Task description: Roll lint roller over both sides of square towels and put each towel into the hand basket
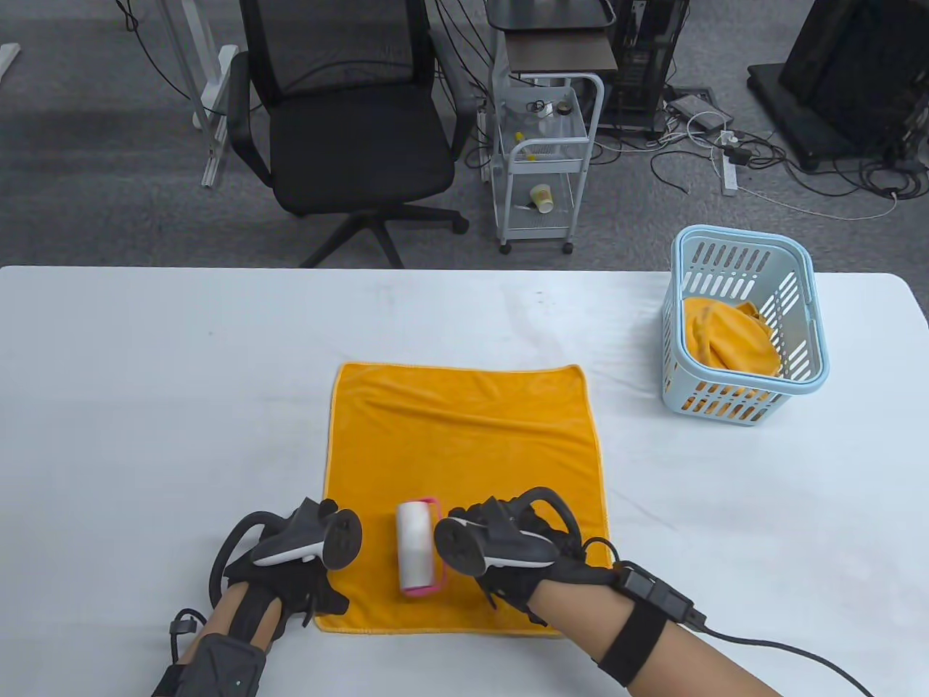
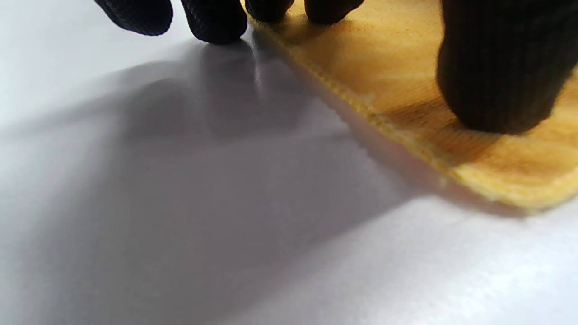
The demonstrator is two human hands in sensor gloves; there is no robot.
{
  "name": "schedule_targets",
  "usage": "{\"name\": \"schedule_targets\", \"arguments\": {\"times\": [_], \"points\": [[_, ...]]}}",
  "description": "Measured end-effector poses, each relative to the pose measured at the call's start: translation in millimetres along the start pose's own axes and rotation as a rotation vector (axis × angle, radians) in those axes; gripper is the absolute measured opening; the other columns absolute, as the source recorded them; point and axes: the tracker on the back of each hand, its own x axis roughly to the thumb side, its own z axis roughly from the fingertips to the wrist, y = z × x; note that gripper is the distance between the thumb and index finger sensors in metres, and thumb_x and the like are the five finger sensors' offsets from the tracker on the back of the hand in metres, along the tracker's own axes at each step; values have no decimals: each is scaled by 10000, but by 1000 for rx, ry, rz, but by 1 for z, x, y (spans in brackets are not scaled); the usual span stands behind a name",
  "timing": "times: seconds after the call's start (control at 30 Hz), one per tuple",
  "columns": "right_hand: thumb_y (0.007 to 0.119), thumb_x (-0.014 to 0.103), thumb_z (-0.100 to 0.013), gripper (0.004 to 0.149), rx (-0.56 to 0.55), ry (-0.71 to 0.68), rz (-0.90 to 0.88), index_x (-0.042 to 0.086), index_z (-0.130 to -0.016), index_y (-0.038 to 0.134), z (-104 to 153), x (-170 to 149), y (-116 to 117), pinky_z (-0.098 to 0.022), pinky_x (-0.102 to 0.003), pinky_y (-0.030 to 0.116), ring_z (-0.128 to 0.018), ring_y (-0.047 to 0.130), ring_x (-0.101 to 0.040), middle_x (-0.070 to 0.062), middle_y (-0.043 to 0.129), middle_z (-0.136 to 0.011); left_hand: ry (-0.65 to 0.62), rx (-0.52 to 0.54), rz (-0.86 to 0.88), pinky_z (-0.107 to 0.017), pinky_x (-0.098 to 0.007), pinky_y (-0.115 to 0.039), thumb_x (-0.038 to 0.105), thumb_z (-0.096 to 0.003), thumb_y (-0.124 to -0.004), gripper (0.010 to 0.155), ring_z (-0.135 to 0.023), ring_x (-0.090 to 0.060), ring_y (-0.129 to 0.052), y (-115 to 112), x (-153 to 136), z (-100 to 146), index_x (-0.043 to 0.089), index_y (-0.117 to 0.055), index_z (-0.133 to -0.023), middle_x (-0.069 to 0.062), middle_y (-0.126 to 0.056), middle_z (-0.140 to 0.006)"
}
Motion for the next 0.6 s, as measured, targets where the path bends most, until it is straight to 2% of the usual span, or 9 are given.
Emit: {"name": "schedule_targets", "arguments": {"times": [0.1,0.2,0.33,0.6], "points": [[912,396,-485,577,33,-33,10,120,-966,756,-4,14,8,-524,-586,811,-738,969,-393,-159,896,-865,-2,1,10,-736,-719,-481,665,-312,-895,1009,-1111,-488,-471,0,-1,0,273,-394,-1096,-130,-276,-1224],[918,400,-479,580,89,-26,55,127,-969,770,-4,9,17,-522,-589,808,-719,977,-385,-148,915,-849,-4,1,11,-735,-719,-481,665,-313,-896,1009,-1110,-492,-471,0,-1,0,271,-396,-1096,-133,-278,-1224],[922,385,-480,584,162,23,58,143,-986,760,12,-23,18,-542,-609,778,-722,957,-392,-140,914,-849,-6,1,14,-736,-720,-479,663,-315,-895,1008,-1110,-491,-466,0,-1,0,270,-393,-1096,-134,-273,-1223],[945,363,-482,581,463,248,229,137,-988,772,66,-111,16,-553,-632,759,-740,940,-409,-139,918,-851,-7,0,14,-736,-719,-477,665,-316,-893,1008,-1110,-492,-461,0,-1,0,270,-390,-1096,-132,-269,-1223]]}}
